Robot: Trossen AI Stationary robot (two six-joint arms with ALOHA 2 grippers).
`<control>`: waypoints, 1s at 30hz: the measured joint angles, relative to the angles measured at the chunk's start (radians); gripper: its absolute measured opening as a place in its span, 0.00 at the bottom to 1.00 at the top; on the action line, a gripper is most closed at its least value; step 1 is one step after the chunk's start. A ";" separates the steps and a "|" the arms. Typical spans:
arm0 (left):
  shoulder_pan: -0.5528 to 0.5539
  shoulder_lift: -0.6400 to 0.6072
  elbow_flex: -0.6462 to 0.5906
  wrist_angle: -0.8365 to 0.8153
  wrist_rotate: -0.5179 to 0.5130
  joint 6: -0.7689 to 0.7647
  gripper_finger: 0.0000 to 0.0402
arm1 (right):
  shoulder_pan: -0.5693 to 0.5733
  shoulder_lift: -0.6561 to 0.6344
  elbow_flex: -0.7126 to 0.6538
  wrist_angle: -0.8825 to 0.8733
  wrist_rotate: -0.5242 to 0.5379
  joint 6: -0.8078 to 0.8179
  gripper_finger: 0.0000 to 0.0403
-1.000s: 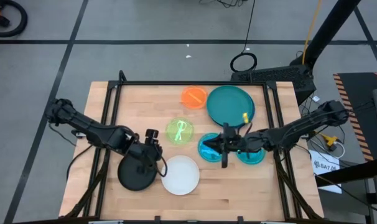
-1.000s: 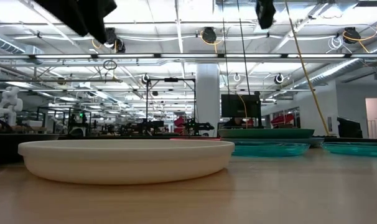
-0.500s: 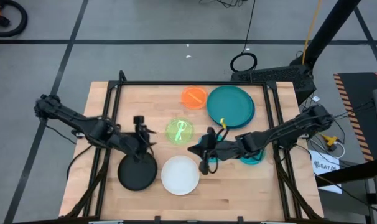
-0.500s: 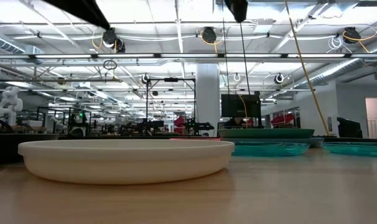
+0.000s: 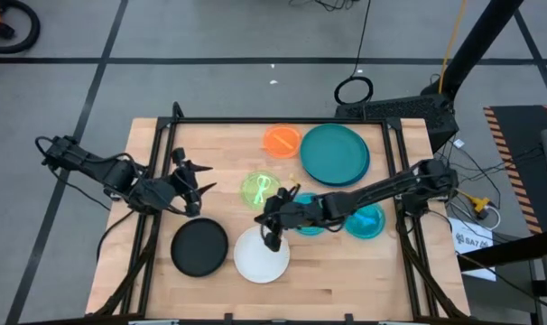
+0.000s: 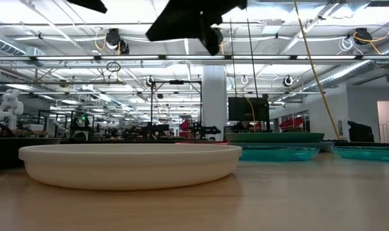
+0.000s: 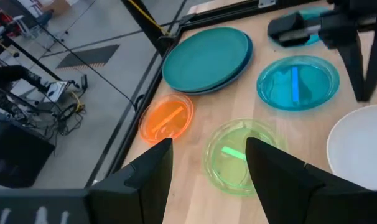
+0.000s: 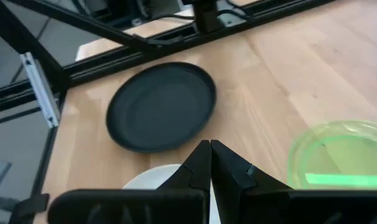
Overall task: Stack plastic plates
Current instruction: Stack the white plate on top of the black plate
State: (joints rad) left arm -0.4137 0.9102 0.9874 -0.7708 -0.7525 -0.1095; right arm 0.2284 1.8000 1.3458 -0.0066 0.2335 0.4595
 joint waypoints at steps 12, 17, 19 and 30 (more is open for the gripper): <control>0.000 0.000 0.000 -0.009 -0.080 -0.013 0.52 | -0.052 0.132 0.189 -0.188 -0.065 -0.081 0.00; 0.000 0.001 0.001 -0.019 -0.089 -0.049 0.52 | -0.053 0.179 0.204 -0.193 -0.078 -0.133 0.00; 0.000 0.001 0.001 -0.019 -0.090 -0.070 0.52 | -0.053 0.188 0.204 -0.209 -0.078 -0.142 0.00; 0.000 0.001 0.001 -0.068 -0.093 -0.185 0.52 | -0.052 0.196 0.204 -0.231 -0.077 -0.203 0.00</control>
State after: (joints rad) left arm -0.4139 0.9112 0.9882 -0.8388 -0.8453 -0.2949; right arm 0.1761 1.9965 1.5501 -0.2372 0.1561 0.2564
